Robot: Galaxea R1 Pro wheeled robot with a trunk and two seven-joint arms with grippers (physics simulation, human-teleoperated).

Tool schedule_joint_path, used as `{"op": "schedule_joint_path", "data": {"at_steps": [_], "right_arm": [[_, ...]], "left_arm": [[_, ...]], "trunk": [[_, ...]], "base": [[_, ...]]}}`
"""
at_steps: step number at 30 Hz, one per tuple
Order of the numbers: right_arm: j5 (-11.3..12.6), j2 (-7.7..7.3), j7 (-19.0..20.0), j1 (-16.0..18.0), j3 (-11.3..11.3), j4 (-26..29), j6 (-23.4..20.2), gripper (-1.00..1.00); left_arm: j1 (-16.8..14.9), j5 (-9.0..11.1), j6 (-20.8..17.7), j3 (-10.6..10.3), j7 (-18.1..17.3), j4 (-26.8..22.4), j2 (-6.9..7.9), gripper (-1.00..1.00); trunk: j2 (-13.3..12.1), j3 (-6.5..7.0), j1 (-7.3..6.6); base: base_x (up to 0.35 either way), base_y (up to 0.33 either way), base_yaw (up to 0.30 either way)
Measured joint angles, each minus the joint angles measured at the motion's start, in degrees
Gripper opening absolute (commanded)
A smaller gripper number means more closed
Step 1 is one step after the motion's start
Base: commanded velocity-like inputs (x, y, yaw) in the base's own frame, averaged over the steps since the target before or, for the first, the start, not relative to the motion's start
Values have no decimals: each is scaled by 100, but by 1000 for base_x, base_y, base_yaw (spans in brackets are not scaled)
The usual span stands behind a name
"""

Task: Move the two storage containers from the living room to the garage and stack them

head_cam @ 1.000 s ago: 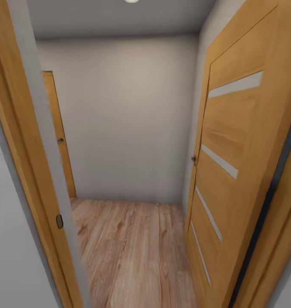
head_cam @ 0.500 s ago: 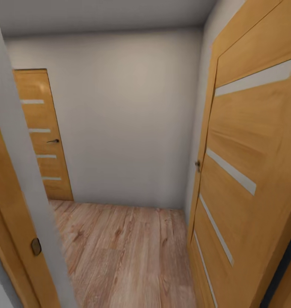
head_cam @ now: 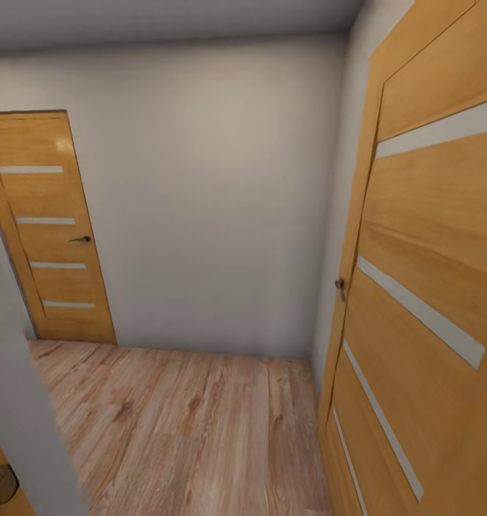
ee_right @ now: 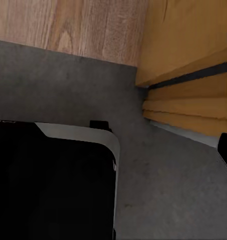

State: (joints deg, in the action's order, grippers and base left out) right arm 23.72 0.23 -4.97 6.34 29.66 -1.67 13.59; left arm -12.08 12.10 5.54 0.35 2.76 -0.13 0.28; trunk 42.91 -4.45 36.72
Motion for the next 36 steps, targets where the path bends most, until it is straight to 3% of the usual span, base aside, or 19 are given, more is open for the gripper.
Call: {"op": "schedule_joint_path", "data": {"at_steps": [36], "right_arm": [[10,8,-2,0,0,-3,0,100]], "left_arm": [[0,0,9,0,9,0,-1,100]], "trunk": [[0,0,0]], "base": [[323,0,0]]}}
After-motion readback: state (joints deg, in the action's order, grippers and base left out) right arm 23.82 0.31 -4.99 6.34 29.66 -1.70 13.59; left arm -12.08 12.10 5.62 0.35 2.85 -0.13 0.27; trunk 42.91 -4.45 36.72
